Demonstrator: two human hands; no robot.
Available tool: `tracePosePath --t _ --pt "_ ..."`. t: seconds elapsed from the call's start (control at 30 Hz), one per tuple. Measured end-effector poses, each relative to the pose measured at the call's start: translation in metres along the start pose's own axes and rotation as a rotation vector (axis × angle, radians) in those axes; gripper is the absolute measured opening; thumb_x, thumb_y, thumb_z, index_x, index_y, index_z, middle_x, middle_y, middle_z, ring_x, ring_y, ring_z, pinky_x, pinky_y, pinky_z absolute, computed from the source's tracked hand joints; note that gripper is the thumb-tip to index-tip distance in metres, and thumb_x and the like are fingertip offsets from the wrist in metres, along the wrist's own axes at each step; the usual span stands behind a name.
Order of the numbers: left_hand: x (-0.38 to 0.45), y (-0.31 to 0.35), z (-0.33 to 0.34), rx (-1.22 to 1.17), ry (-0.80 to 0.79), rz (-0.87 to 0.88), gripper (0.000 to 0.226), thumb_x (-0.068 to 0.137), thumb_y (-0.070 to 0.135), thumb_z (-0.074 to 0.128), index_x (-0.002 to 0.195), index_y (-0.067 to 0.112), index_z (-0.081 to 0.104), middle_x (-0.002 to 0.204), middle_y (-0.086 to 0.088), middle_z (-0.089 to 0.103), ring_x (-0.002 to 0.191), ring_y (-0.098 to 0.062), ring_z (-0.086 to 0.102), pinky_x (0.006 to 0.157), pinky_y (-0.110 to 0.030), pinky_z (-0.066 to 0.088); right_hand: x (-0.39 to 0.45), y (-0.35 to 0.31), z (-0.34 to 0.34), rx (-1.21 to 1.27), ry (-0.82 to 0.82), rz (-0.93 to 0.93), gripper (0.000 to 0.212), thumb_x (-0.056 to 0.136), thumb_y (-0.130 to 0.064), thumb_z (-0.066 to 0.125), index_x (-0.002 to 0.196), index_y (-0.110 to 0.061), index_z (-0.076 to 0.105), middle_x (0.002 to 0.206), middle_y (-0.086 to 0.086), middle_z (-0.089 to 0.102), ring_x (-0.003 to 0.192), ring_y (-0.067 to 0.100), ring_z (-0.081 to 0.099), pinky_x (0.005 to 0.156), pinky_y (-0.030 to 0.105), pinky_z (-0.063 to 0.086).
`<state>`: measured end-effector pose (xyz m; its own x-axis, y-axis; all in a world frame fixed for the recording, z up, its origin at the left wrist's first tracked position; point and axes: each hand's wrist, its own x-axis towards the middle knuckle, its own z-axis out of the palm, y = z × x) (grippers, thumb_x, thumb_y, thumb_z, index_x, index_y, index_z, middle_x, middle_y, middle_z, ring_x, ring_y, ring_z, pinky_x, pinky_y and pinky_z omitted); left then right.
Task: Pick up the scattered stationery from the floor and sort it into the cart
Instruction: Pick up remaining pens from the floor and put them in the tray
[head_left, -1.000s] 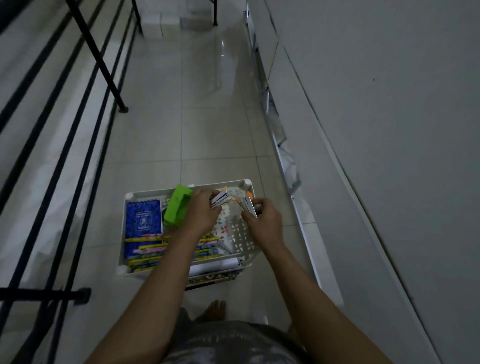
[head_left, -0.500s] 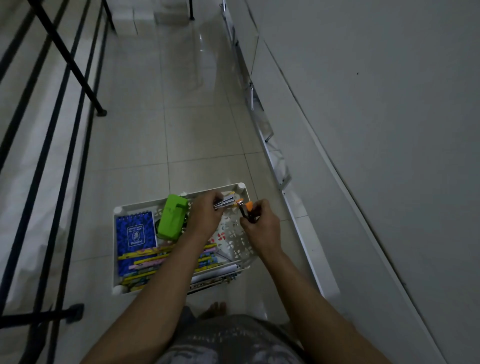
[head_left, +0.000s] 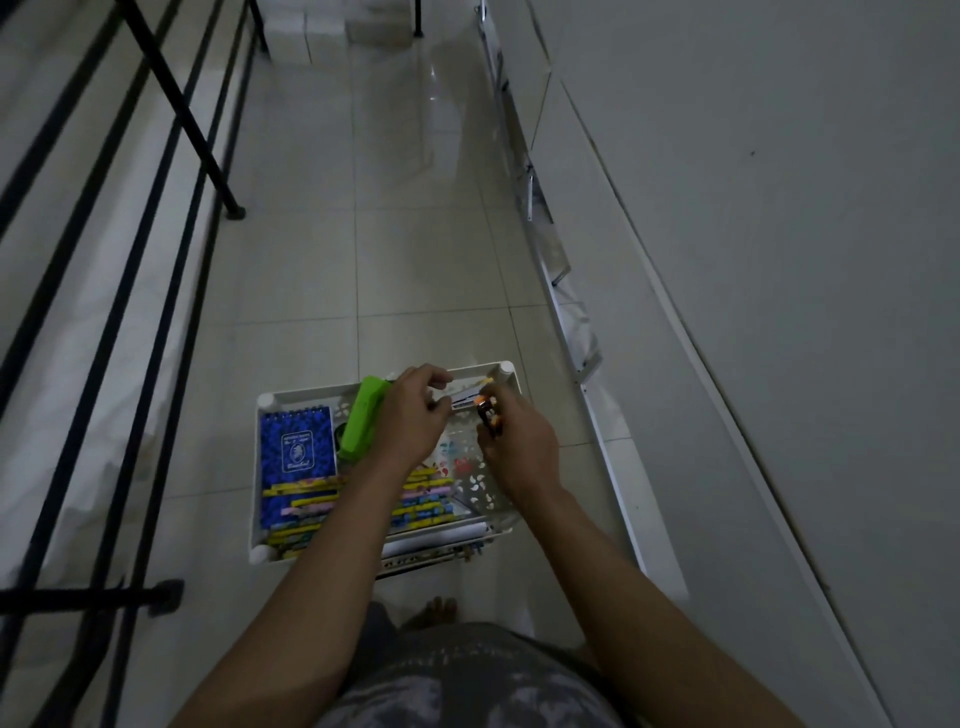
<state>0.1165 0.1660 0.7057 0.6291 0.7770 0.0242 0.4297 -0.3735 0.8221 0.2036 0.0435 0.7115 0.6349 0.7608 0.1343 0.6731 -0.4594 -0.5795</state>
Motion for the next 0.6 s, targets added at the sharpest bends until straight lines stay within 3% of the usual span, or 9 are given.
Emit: tracePosePath --t 0.17,0.33,0.6 --pt "-0.006 -0.004 -0.003 -0.046 -0.053 -0.071 0.018 0.091 0.006 0.058 0.106 0.013 0.065 0.099 0.000 0.064 0.084 -0.011 0.061 0.065 -0.013 0.044 0.000 0.003 0.016 -0.118 -0.032 -0.064 0.029 0.075 -0.011 0.067 0.101 -0.021 0.059 0.100 0.000 0.064 0.080 0.025 0.062 0.058 0.031 0.046" --pt "-0.010 -0.010 -0.004 -0.061 -0.048 -0.077 0.026 0.090 -0.005 0.049 0.103 0.010 0.066 0.099 -0.005 0.068 0.090 -0.017 0.063 0.071 -0.024 0.048 0.004 0.007 0.022 -0.052 -0.093 -0.112 0.020 0.078 -0.015 0.069 0.096 -0.016 0.060 0.098 0.002 0.062 0.082 0.024 0.059 0.061 0.034 0.048" --pt "-0.008 -0.002 -0.004 -0.010 -0.020 -0.051 0.022 0.088 0.003 0.059 0.105 0.014 0.067 0.103 0.000 0.064 0.086 -0.011 0.056 0.073 -0.021 0.043 0.009 0.010 0.023 -0.099 -0.140 -0.134 0.017 0.079 -0.005 0.061 0.094 -0.013 0.059 0.107 0.005 0.057 0.082 0.027 0.058 0.060 0.036 0.049"
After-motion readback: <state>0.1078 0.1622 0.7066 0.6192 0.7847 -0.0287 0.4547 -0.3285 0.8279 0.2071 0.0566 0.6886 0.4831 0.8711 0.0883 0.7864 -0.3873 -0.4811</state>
